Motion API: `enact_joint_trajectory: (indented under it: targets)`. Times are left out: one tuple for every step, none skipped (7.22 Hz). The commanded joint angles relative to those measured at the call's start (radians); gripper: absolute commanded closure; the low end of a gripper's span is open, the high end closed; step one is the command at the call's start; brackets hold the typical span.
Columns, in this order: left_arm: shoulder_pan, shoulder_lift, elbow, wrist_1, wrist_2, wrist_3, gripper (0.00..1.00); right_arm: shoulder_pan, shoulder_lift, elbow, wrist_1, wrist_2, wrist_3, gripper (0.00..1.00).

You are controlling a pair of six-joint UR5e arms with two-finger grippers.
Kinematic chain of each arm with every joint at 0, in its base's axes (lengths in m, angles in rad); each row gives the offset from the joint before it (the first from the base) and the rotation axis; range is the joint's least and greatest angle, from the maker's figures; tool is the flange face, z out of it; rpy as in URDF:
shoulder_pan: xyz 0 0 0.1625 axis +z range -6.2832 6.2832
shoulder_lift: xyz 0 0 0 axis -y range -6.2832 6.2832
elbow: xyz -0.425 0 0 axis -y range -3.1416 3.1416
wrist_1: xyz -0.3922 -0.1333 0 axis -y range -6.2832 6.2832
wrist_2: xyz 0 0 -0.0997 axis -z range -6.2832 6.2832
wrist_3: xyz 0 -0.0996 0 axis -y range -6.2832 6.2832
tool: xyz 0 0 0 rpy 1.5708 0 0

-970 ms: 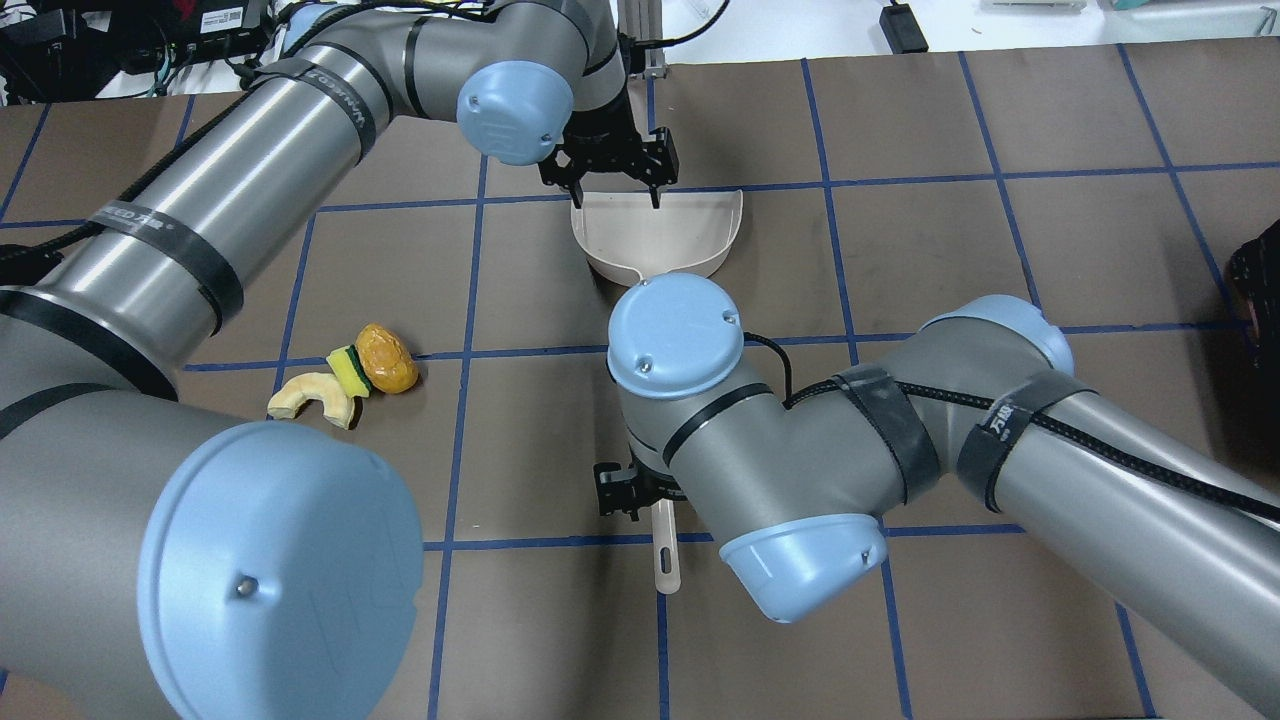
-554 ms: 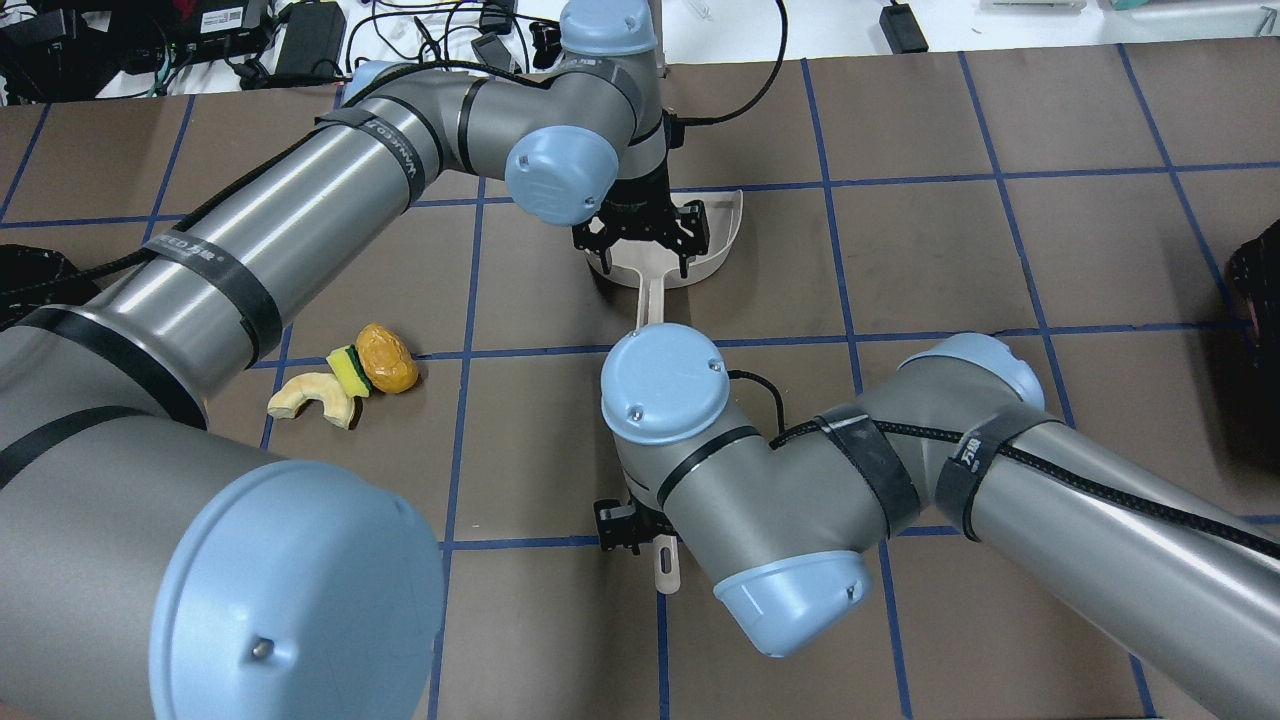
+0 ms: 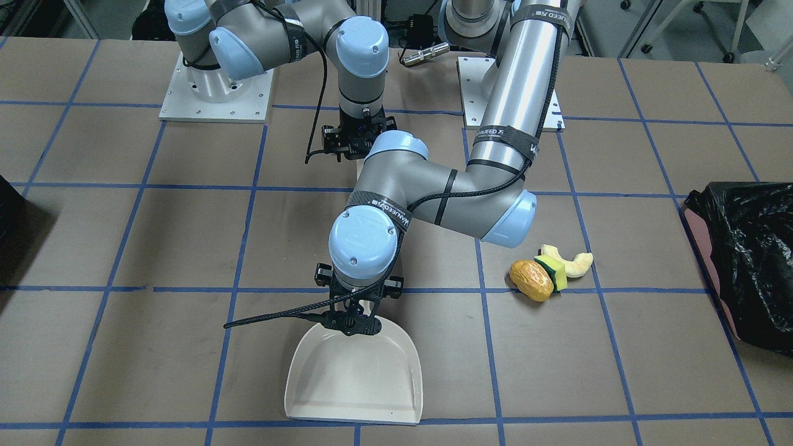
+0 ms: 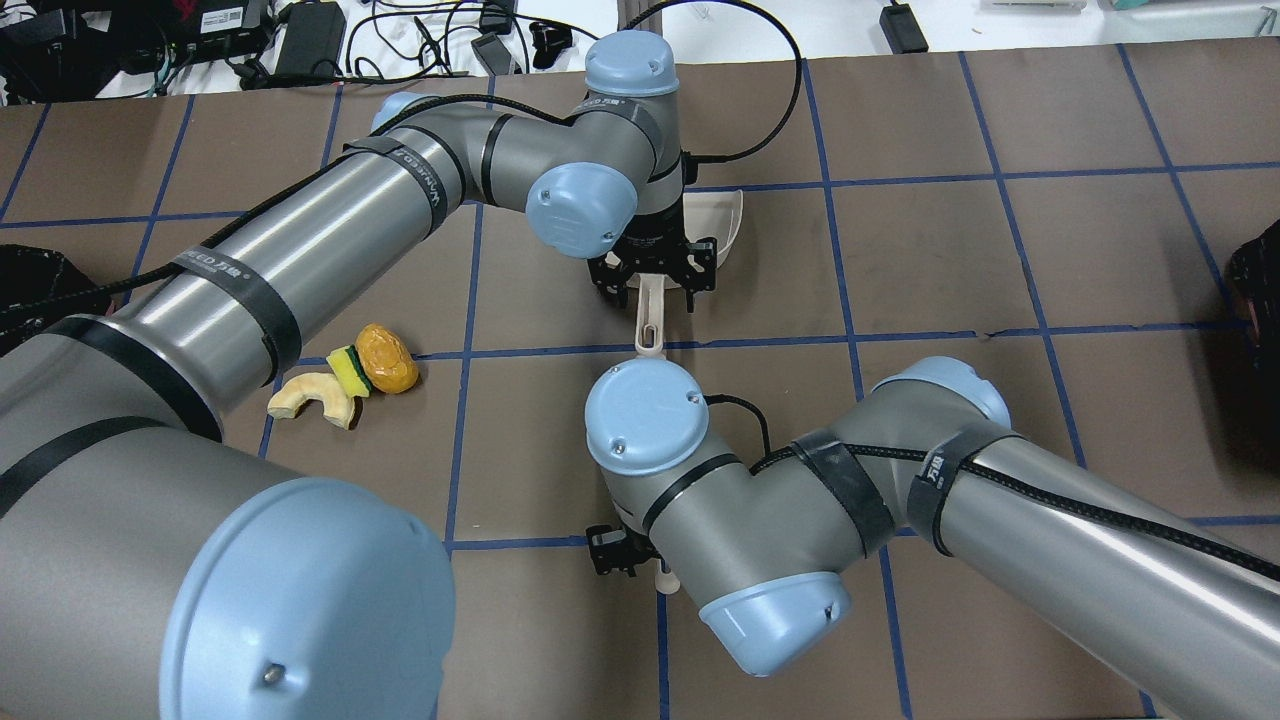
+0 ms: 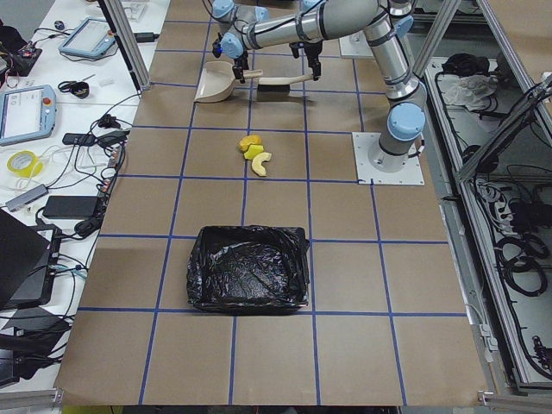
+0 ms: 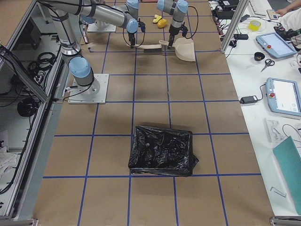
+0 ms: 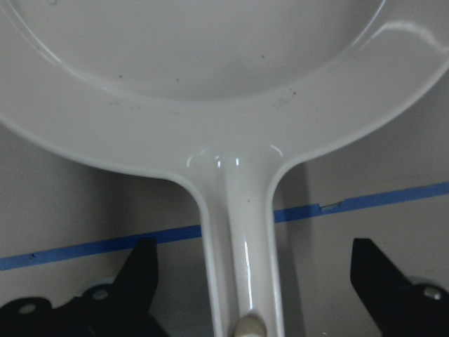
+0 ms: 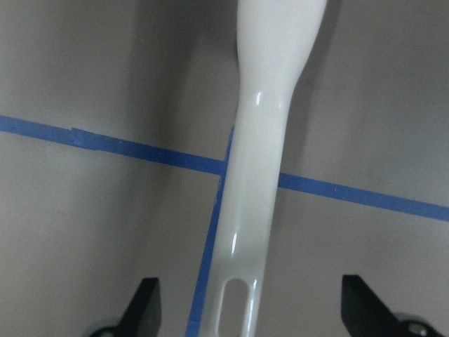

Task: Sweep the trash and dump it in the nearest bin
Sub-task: 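Reach both grippers to the white dustpan handle, left nearer the pan, then close both grippers on the dustpan handle and lift it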

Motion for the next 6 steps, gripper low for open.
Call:
enact_joint_trajectory:
  targets:
    - [-0.001,0.001,-0.002,0.002,0.005,-0.006,1.00,0.011,0.027,0.002,-0.023,0.000,0.000,0.11]
    - [-0.001,0.005,0.001,0.002,0.008,0.003,1.00,0.019,0.041,0.001,-0.030,0.000,0.000,0.11]
    - [-0.001,0.016,0.006,0.002,0.008,0.009,1.00,0.019,0.049,0.001,-0.040,0.001,0.002,0.11]
    - [-0.001,0.015,0.006,0.002,0.008,0.009,1.00,0.019,0.050,0.001,-0.044,0.001,0.002,0.15]
    - [-0.001,0.016,0.006,0.002,0.010,0.010,1.00,0.019,0.050,-0.001,-0.044,0.001,0.002,0.31]
    - [-0.001,0.019,0.007,0.002,0.010,0.023,1.00,0.019,0.050,-0.001,-0.046,0.001,0.002,0.37]
